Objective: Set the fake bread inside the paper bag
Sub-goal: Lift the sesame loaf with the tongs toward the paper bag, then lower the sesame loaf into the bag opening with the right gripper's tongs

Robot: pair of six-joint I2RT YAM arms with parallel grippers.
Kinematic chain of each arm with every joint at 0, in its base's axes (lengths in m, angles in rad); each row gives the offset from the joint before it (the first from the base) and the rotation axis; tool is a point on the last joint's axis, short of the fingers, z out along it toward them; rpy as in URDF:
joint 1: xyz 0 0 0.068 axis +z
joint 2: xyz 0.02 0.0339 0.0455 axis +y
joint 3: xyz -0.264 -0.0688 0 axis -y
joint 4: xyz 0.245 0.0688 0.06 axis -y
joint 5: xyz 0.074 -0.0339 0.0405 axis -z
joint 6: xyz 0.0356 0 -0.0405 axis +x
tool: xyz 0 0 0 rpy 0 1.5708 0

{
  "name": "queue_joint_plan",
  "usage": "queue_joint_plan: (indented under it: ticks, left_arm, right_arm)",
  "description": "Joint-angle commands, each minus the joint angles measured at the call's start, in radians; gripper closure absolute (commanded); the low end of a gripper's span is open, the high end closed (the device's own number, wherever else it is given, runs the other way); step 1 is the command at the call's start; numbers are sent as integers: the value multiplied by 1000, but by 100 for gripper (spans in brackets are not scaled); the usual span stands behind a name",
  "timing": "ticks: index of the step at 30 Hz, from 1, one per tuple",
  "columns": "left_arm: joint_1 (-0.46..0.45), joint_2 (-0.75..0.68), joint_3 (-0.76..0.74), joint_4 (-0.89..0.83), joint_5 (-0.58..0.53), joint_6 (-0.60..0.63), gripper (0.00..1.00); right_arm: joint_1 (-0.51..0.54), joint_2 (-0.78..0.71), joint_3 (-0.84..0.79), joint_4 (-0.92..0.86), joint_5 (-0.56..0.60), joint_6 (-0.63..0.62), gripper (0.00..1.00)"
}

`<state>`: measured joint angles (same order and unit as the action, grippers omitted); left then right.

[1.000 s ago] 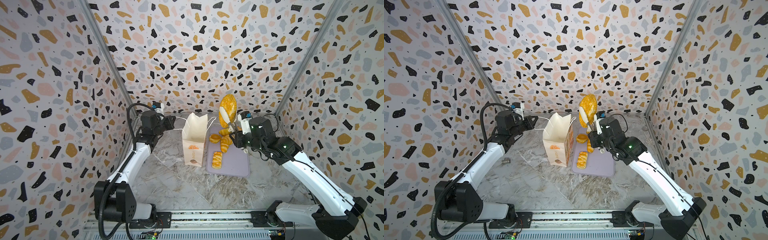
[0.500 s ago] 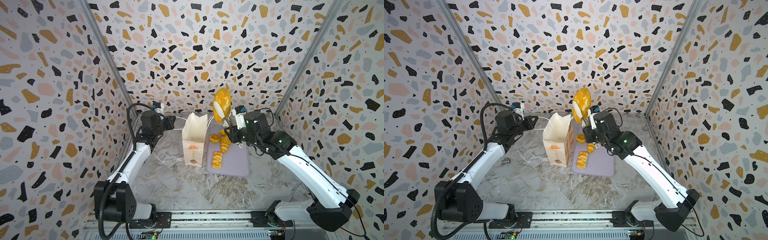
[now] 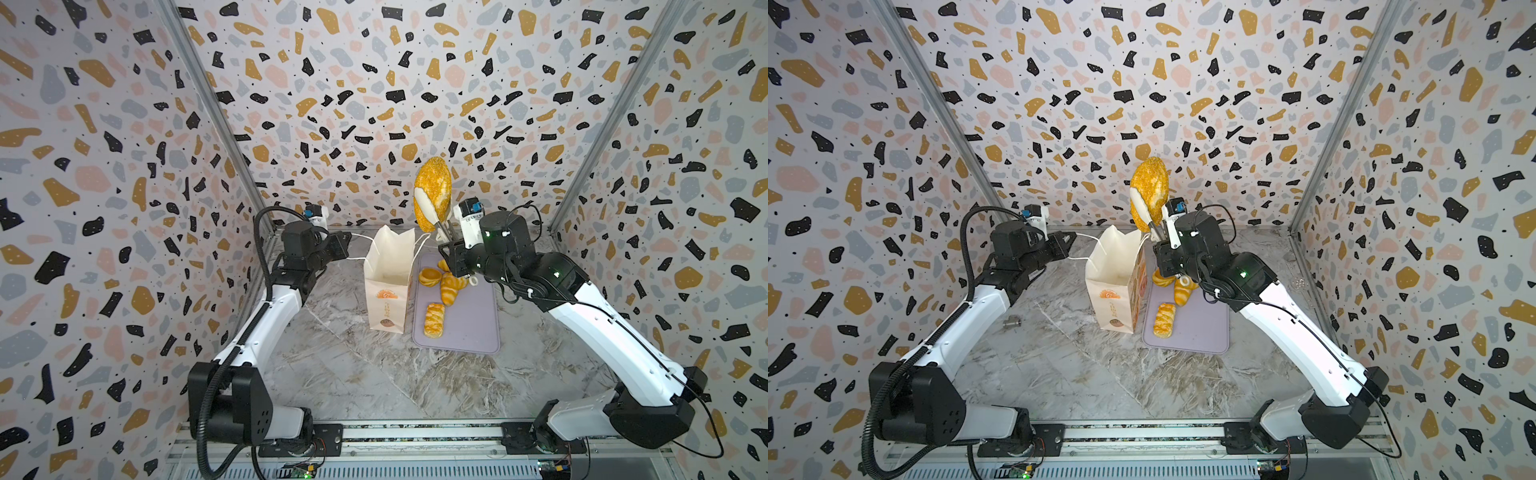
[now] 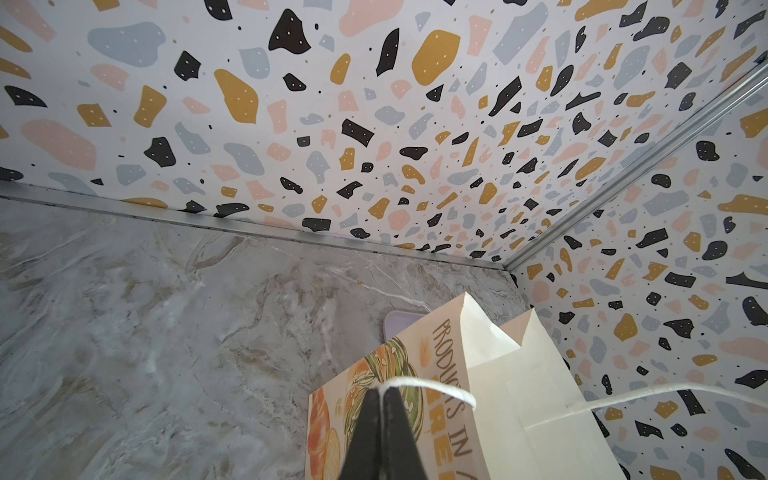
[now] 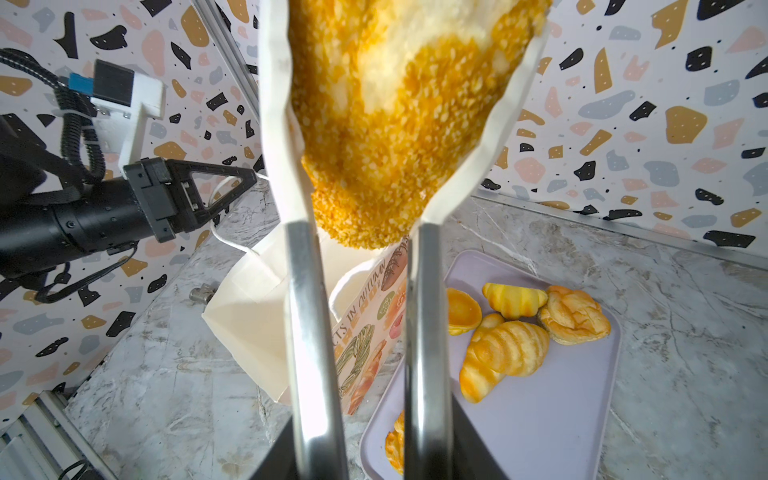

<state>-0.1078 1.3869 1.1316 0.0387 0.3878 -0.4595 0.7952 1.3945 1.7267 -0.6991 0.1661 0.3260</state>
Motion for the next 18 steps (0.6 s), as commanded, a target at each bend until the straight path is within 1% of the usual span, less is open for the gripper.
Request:
queue_joint_plan:
  ticks: [1, 18]
  left_arm:
    - [-4, -14, -4, 23, 20, 13, 100]
    - [-4, -15, -5, 23, 16, 12, 100]
  right_arm:
    - [17, -1, 64, 31, 34, -22, 68]
    - [97, 82, 93, 53, 52, -23, 68]
